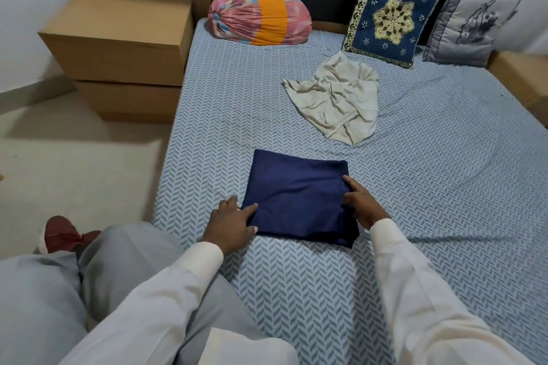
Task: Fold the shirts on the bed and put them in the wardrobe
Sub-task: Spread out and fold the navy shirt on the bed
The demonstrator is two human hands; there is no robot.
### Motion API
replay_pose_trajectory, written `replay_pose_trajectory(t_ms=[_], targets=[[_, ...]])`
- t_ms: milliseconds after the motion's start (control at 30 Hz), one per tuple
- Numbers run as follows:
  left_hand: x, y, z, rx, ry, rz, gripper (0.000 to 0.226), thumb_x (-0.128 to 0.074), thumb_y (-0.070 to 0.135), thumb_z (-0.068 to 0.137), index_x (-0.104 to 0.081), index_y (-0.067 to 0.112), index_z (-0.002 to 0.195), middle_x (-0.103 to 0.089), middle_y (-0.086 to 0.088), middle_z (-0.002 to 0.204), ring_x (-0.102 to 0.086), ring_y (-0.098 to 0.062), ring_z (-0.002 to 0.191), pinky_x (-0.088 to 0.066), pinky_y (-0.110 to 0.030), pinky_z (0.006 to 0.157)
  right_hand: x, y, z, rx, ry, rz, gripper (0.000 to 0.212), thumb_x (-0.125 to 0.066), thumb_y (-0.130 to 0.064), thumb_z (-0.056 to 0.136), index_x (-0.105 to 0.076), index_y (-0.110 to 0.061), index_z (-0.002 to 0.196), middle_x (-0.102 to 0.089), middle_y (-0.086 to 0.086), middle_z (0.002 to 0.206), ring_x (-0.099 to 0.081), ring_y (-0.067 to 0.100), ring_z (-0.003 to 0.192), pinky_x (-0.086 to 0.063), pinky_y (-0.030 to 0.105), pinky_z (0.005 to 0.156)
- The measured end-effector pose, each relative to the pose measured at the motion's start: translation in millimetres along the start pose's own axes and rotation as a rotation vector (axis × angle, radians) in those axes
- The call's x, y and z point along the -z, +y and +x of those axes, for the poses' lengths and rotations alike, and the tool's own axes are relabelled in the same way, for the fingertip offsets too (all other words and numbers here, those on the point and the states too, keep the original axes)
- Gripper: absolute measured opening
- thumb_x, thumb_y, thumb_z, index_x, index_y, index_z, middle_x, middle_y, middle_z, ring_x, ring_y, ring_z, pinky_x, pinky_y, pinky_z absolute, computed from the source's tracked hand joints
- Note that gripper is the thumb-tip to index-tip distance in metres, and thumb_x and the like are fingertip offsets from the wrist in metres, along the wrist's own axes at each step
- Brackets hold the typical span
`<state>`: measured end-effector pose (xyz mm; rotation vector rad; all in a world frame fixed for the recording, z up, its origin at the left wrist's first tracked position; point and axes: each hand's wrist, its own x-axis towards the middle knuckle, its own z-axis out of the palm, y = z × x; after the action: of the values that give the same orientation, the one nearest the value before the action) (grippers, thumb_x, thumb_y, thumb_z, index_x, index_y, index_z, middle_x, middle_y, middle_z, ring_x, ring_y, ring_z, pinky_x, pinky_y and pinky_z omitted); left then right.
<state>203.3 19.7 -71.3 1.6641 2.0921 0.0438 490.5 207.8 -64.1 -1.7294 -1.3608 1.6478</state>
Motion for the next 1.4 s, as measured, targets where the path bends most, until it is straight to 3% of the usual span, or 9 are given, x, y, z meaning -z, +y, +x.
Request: replay_pose_trajectory(t_ms=[133,333,567,767,933,1067,1233,1333,1400], targets=[[-2,0,3,0.064,0.076,-0.333,0.059,-0.056,0.042,0.096,-0.039,0.027,0.15,-0.031,-0.015,0.144,-0.036,-0.032,0.132,-0.033,-0.039,0.113,6,4,-15,0.032,-0.076,0.024,0.072,-0.065,-0.006,0.09,-0.039,-0.044,0.146,-0.05,-0.01,0.145,-0.057,0.019,0.124,-0.052,0.031,0.068],[1,5,10,0.159,0.082,-0.538,0.063,-0.058,0.031,0.096,-0.03,0.019,0.151,-0.034,-0.014,0.136,-0.053,-0.035,0.117,-0.042,-0.038,0.103,26,24,-28,0.023,-0.074,-0.057,0.098,-0.07,0.005,0.085,-0.02,-0.041,0.155,-0.051,0.005,0.135,-0.063,0.024,0.111,-0.057,0.037,0.064],[-3,-3,17,0.269,0.108,-0.568,0.049,-0.068,0.024,0.087,-0.045,0.008,0.128,-0.051,-0.017,0.119,-0.057,-0.035,0.107,-0.048,-0.043,0.095,31,48,-25,0.073,0.105,-0.371,0.096,-0.078,-0.002,0.078,-0.027,-0.027,0.155,-0.047,0.015,0.136,-0.059,0.031,0.114,-0.058,0.044,0.081],[-4,-2,17,0.269,0.111,-0.614,0.04,-0.065,0.017,0.088,-0.048,0.009,0.123,-0.065,-0.014,0.109,-0.062,-0.03,0.1,-0.048,-0.035,0.086,15,37,-17,0.273,0.227,-0.634,0.075,-0.07,-0.014,0.071,-0.05,-0.024,0.143,-0.045,0.012,0.123,-0.059,0.032,0.108,-0.048,0.045,0.103],[-6,-4,15,0.232,0.131,-0.598,0.041,-0.059,0.014,0.09,-0.047,0.01,0.129,-0.063,-0.012,0.123,-0.061,-0.028,0.105,-0.046,-0.033,0.087,-1,-5,23,0.312,0.135,-0.891,0.075,-0.059,-0.005,0.081,-0.036,-0.008,0.153,-0.027,0.013,0.161,-0.032,0.033,0.145,-0.027,0.037,0.12],[-7,-2,12,0.23,0.125,-0.542,0.032,-0.056,0.017,0.092,-0.051,0.01,0.122,-0.065,-0.012,0.113,-0.061,-0.027,0.099,-0.048,-0.035,0.085,-6,-24,43,0.166,0.014,-0.934,0.075,-0.062,-0.012,0.081,-0.035,-0.003,0.151,-0.028,0.015,0.16,-0.035,0.032,0.145,-0.031,0.036,0.118],[-5,1,13,0.273,0.126,-0.534,0.021,-0.054,0.025,0.089,-0.056,0.015,0.108,-0.065,-0.003,0.103,-0.061,-0.021,0.09,-0.05,-0.034,0.078,-9,-30,52,0.042,0.154,-0.937,0.078,-0.054,-0.044,0.068,-0.046,-0.015,0.14,-0.046,0.013,0.139,-0.052,0.036,0.126,-0.045,0.048,0.103],[-3,4,15,0.309,0.089,-0.52,0.028,-0.058,0.047,0.089,-0.057,0.019,0.094,-0.064,0.002,0.09,-0.06,-0.018,0.082,-0.049,-0.031,0.069,-41,-35,39,0.237,0.364,-1.001,0.056,-0.059,-0.024,0.081,-0.047,-0.009,0.135,-0.043,0.014,0.136,-0.047,0.041,0.123,-0.045,0.048,0.094],[0,3,15,0.31,0.063,-0.507,0.033,-0.062,0.052,0.086,-0.057,0.02,0.081,-0.064,0.002,0.085,-0.062,-0.02,0.081,-0.047,-0.03,0.066,-70,-36,32,0.392,0.248,-1.035,0.06,-0.062,-0.024,0.082,-0.047,-0.014,0.14,-0.044,0.015,0.137,-0.044,0.04,0.123,-0.046,0.048,0.096]])
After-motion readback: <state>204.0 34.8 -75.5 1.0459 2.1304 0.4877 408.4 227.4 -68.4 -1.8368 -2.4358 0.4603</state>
